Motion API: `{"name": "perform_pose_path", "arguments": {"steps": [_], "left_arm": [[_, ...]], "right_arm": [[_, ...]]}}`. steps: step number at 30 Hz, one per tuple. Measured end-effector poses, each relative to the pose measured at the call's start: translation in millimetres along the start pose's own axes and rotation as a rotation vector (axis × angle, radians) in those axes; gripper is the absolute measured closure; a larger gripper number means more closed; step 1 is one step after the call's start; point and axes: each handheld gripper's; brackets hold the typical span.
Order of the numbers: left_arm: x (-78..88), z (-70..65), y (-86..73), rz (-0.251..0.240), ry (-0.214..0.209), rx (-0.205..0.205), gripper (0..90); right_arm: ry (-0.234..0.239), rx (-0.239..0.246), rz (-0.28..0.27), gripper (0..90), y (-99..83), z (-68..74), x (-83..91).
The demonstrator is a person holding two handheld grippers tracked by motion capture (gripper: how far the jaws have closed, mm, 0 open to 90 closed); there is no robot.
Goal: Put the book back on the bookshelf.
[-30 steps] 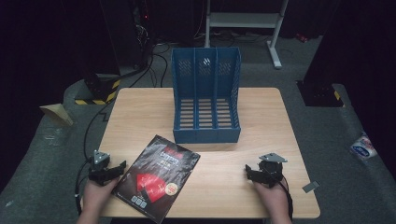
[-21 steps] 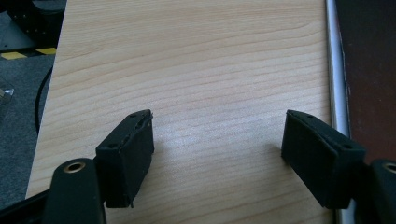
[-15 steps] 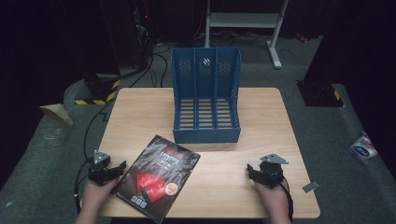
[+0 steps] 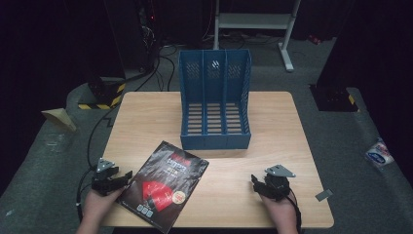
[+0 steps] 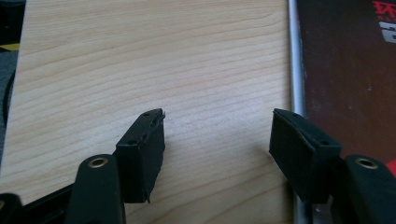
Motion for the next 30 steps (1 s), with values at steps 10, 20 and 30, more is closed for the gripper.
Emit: {"name": "perform_pose_path", "arguments": {"steps": [10, 20, 30], "left_arm": [[10.5, -7.0, 1.6, -0.061, -0.048, 0.006, 42.9], [26.5, -9.5, 5.1, -0.143, -0.055, 0.016, 41.8], [6.2, -31.6, 5.5, -0.027, -0.169, -0.011, 41.1]], "right_arm": [[0.064, 0.019, -0.008, 31.4, 3.8, 19.6, -2.1], [0.087, 0.04, 0.001, 32.2, 4.0, 29.1, -6.1], [0.087, 0.044, 0.003, 33.2, 3.0, 31.6, -6.6]]}}
Point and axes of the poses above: each handheld gripper's, and its own axes: x roughly backward along the jaws, y roughly out of its top, z roughly to its left
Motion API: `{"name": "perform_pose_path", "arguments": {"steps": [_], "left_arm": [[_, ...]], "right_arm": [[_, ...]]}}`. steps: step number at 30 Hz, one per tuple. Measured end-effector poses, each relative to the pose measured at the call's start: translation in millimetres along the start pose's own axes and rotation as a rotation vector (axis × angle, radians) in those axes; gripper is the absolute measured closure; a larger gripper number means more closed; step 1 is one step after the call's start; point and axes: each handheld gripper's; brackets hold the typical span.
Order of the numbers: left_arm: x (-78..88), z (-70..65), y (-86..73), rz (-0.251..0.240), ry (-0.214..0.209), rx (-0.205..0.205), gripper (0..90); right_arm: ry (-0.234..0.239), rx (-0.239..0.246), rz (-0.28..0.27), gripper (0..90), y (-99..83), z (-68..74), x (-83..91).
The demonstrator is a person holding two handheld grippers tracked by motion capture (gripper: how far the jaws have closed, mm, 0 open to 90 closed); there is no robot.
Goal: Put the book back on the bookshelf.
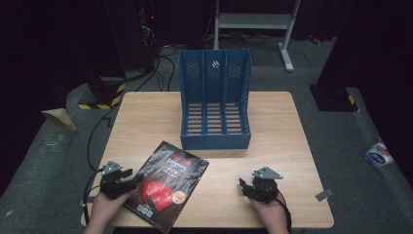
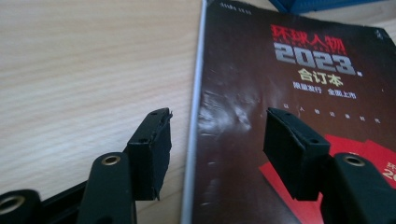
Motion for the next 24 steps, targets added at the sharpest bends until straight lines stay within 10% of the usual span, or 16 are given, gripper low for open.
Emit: {"name": "perform_pose_path", "arguments": {"steps": [24], "left_arm": [[-10.6, -16.3, -7.9, 0.03, 0.063, -0.082, 40.0]], "right_arm": [[0.065, 0.003, -0.013, 33.0, 6.8, 16.7, -3.1]]}}
Point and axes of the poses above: each handheld gripper's, and its own axes: x roughly backward along the jaws, y roughly out of its top, z roughly to its left
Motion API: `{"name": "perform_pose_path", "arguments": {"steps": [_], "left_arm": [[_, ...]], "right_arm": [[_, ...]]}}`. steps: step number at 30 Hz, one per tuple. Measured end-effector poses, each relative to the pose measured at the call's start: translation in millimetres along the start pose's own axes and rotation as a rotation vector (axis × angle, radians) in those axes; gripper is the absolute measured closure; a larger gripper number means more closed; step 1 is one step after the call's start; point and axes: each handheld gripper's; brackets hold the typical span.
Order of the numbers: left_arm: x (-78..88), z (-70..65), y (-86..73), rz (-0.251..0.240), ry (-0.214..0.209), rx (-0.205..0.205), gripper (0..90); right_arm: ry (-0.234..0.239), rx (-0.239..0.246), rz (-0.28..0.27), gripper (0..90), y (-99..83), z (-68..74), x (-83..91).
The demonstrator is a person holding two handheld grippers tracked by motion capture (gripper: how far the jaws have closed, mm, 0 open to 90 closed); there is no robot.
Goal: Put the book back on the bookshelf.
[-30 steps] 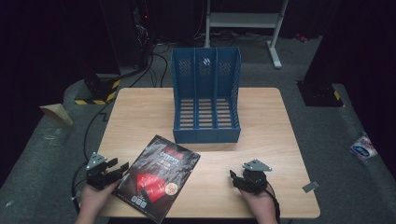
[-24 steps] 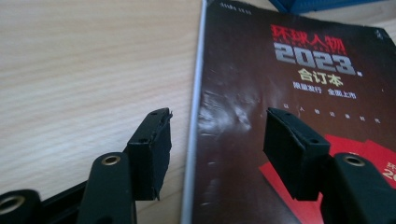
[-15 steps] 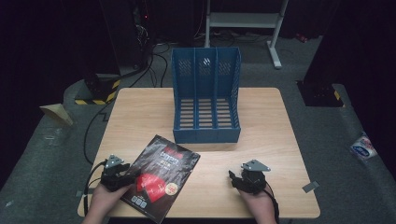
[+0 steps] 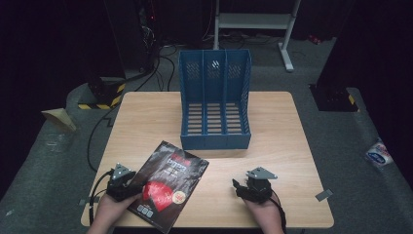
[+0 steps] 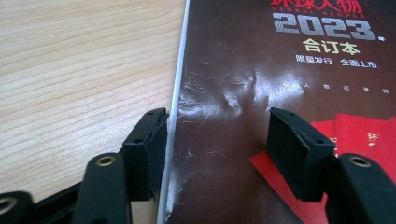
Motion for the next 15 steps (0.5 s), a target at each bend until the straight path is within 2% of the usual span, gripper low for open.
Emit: {"name": "perform_pose_path", "arguments": {"steps": [4, 5, 7, 8, 9, 10, 11, 12, 14, 15], "left_arm": [[1.2, -1.0, -0.5, 0.0, 0.008, 0.018, 42.7], [1.7, -1.8, -0.6, 0.003, 0.009, 0.025, 43.9], [2.7, -2.9, 0.4, 0.017, 0.018, 0.018, 43.9], [3.3, -4.7, -0.1, 0.02, 0.012, 0.031, 43.9], [4.6, -4.8, -1.5, 0.017, 0.015, 0.016, 43.8], [6.1, -6.0, -3.4, 0.015, 0.008, 0.021, 43.8], [7.7, -6.6, -4.9, 0.015, 0.007, 0.014, 43.7], [8.5, -8.6, -6.8, 0.008, 0.005, 0.023, 43.5], [9.9, -9.5, -8.4, 0.006, 0.004, 0.014, 43.2], [10.0, -10.6, -8.4, 0.01, -0.001, 0.021, 42.1]], "right_arm": [[0.039, -0.014, 0.0, 32.9, 4.6, 10.5, -3.5], [0.066, -0.015, 0.004, 32.5, 8.5, 18.1, -6.1], [0.081, -0.012, 0.009, 32.3, 12.3, 27.4, -8.5], [0.081, -0.012, 0.009, 32.3, 12.3, 27.4, -8.5], [0.093, -0.002, 0.015, 31.8, 16.1, 37.6, -11.7], [0.093, -0.002, 0.015, 31.8, 16.1, 37.6, -11.7], [0.108, -0.002, 0.012, 31.5, 17.7, 42.5, -14.0], [0.128, -0.005, 0.014, 31.3, 19.5, 47.4, -16.6], [0.138, 0.005, 0.026, 30.7, 23.6, 58.9, -23.1], [0.161, 0.004, 0.043, 30.0, 27.8, 69.3, -30.5]]}}
Point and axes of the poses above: each handheld gripper's, and its own axes: x roughly backward along the jaws, y roughly out of its top, z roughly to its left
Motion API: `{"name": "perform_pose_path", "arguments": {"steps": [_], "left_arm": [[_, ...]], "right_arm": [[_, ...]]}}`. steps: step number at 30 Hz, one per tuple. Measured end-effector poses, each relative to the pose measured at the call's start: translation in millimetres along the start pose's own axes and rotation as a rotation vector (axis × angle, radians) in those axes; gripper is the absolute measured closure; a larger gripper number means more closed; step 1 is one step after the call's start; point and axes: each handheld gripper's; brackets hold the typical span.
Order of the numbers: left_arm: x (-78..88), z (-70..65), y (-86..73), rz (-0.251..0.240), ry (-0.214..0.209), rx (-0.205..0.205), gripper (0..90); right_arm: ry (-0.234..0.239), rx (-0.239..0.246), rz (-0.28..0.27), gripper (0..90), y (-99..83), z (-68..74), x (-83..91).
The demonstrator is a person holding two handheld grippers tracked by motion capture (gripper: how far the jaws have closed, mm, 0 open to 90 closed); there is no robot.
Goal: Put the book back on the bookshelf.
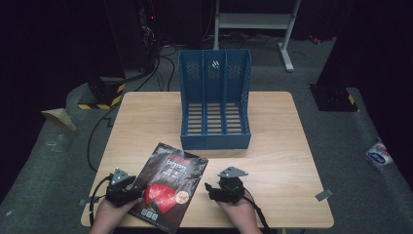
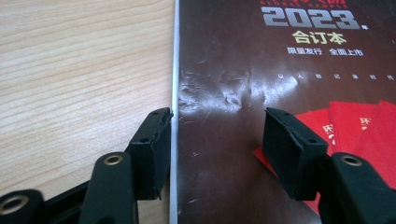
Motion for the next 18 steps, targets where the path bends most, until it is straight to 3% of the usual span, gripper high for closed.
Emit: {"name": "perform_pose_path", "arguments": {"steps": [5, 9, 11, 12, 13, 14, 18], "left_arm": [[1.2, 1.7, -1.0, 0.002, -0.021, -0.025, 41.2], [0.0, 3.0, 0.5, 0.007, -0.05, -0.021, 37.0], [-1.7, 2.5, 2.5, 0.014, -0.032, -0.019, 34.1], [-3.6, 2.6, 4.3, 0.015, -0.023, -0.016, 31.9], [-3.6, 2.6, 4.3, 0.015, -0.023, -0.016, 31.2], [-4.1, 3.2, 4.8, 0.014, -0.02, -0.025, 31.2], [-4.8, -0.7, 4.1, 0.007, -0.033, -0.029, 32.2]], "right_arm": [[0.016, 0.0, 0.022, 28.6, 8.9, 13.6, -15.6], [0.026, -0.037, 0.042, 25.8, 15.2, 20.8, -27.8], [0.042, -0.053, 0.048, 24.6, 16.6, 22.1, -33.4], [0.056, -0.099, 0.038, 22.1, 16.8, 23.6, -36.1], [0.056, -0.099, 0.038, 22.1, 16.8, 23.6, -36.1], [0.067, -0.131, 0.027, 21.1, 17.9, 24.0, -38.1], [0.093, -0.141, 0.024, 22.0, 19.8, 29.9, -42.4]]}}
Point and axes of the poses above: each handheld gripper's, and its own axes: x roughly backward along the jaws, y roughly out of its top, z roughly to its left
